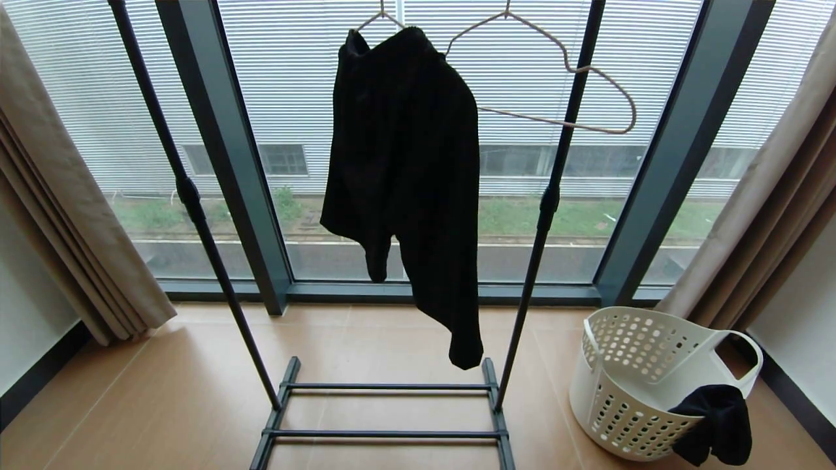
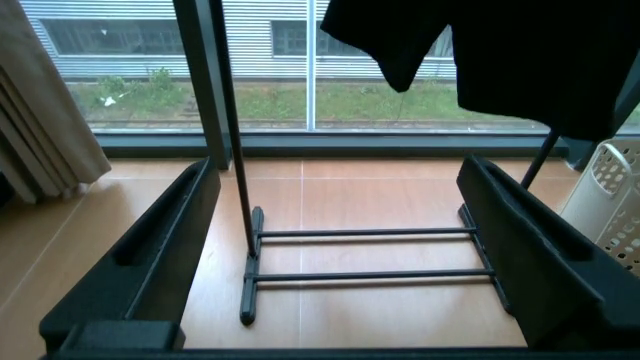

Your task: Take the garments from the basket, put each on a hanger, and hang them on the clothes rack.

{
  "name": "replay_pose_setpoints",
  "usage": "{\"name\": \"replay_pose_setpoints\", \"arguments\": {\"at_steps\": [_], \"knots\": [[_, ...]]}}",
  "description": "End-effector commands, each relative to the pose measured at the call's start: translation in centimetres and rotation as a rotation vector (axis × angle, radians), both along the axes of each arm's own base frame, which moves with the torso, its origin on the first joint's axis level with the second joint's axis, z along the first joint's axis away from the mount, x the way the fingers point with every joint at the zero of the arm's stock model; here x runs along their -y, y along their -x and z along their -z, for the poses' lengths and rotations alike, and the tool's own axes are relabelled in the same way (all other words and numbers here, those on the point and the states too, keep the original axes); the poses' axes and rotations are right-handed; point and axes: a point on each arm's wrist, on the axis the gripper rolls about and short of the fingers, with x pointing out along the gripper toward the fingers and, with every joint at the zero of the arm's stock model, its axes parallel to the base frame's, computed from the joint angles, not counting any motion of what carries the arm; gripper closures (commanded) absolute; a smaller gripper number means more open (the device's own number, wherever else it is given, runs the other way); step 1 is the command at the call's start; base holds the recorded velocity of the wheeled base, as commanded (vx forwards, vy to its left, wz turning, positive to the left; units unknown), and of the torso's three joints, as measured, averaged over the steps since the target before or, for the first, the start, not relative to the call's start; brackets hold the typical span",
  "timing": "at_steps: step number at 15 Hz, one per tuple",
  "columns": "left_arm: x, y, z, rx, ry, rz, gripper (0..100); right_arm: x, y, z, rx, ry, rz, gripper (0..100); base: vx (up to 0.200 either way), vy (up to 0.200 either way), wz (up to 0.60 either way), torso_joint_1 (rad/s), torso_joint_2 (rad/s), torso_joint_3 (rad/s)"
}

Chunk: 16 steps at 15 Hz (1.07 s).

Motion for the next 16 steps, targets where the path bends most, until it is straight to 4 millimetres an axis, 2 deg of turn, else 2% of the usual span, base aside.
{"name": "replay_pose_setpoints", "arguments": {"at_steps": [1, 6, 11, 16], "knots": [[0.0, -0.01, 0.0, -0.001, 0.0, 0.001, 0, 0.0, 0.0, -0.01, 0.001, 0.0, 0.0, 0, 0.0, 0.0, 0.0, -0.085, 0.45, 0.369], [0.0, -0.01, 0.0, -0.001, 0.0, 0.0, 0, 0.0, 0.0, -0.01, 0.001, 0.0, 0.0, 0, 0.0, 0.0, 0.0, -0.041, 0.39, 0.341], [0.0, -0.01, 0.0, -0.001, 0.0, 0.0, 0, 0.0, 0.0, -0.01, 0.001, 0.0, -0.002, 0, 0.0, 0.0, 0.0, -0.001, 0.04, 0.034], [0.0, -0.01, 0.0, -0.001, 0.0, 0.0, 0, 0.0, 0.0, -0.01, 0.001, 0.0, -0.002, 0, 0.0, 0.0, -0.6, 0.005, 0.0, 0.005]]}}
